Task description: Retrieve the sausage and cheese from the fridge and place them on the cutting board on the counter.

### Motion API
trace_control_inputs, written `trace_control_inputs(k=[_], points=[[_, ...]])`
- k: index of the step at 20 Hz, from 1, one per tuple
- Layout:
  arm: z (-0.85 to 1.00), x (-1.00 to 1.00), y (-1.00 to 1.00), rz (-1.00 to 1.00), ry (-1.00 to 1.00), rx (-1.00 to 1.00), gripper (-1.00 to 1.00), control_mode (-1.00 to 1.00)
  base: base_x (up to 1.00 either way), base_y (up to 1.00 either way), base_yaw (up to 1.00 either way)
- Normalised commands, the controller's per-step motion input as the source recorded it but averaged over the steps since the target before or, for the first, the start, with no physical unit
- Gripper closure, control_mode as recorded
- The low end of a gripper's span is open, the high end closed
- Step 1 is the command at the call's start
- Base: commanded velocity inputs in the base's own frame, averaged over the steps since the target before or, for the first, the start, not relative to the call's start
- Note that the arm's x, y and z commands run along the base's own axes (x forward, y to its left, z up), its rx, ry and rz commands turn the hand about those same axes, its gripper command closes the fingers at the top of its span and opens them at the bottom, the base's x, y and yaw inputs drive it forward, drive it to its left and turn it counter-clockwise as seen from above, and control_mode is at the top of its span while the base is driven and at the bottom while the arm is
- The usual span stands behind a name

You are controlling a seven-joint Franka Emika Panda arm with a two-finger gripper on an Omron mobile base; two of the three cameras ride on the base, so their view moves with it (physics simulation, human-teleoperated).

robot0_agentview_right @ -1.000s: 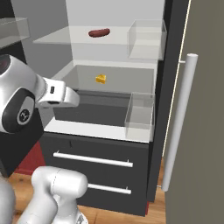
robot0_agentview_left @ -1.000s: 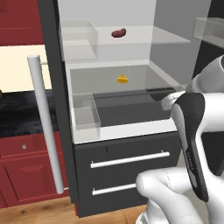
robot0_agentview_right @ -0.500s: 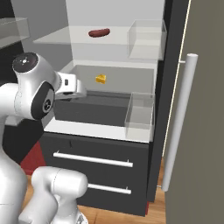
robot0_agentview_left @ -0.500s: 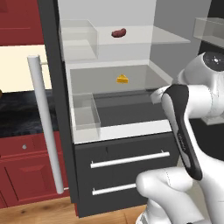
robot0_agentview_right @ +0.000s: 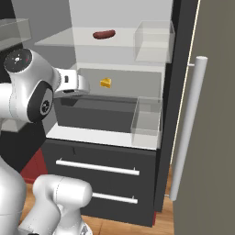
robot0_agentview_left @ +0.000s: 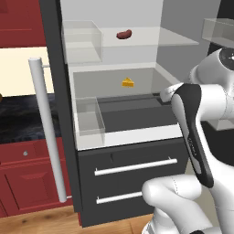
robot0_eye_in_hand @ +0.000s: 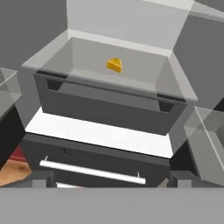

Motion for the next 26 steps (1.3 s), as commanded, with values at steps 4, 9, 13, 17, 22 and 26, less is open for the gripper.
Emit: trace_control_inputs(k=[4, 9, 13, 17, 22, 26], points=[[0.26, -0.13, 0.02, 0.0, -0.06, -0.03, -1.0, -1.0, 0.0, 0.0, 0.0], [0.05, -0.26, 0.03, 0.0, -0.13, -0.01, -1.0, -1.0, 0.0, 0.0, 0.0], [0.12, -0.71, 0.0, 0.0, -0.2, 0.0, -1.0, -1.0, 0.0, 0.0, 0.0], [0.07, -0.55, 0.0, 0.0, -0.02, 0.0, -1.0, -1.0, 0.0, 0.0, 0.0], [0.04, -0.47, 0.0, 0.0, 0.0, 0.0, -1.0, -1.0, 0.0, 0.0, 0.0], [0.0, -0.37, 0.15, 0.01, 0.01, -0.02, -1.0, -1.0, 0.0, 0.0, 0.0]])
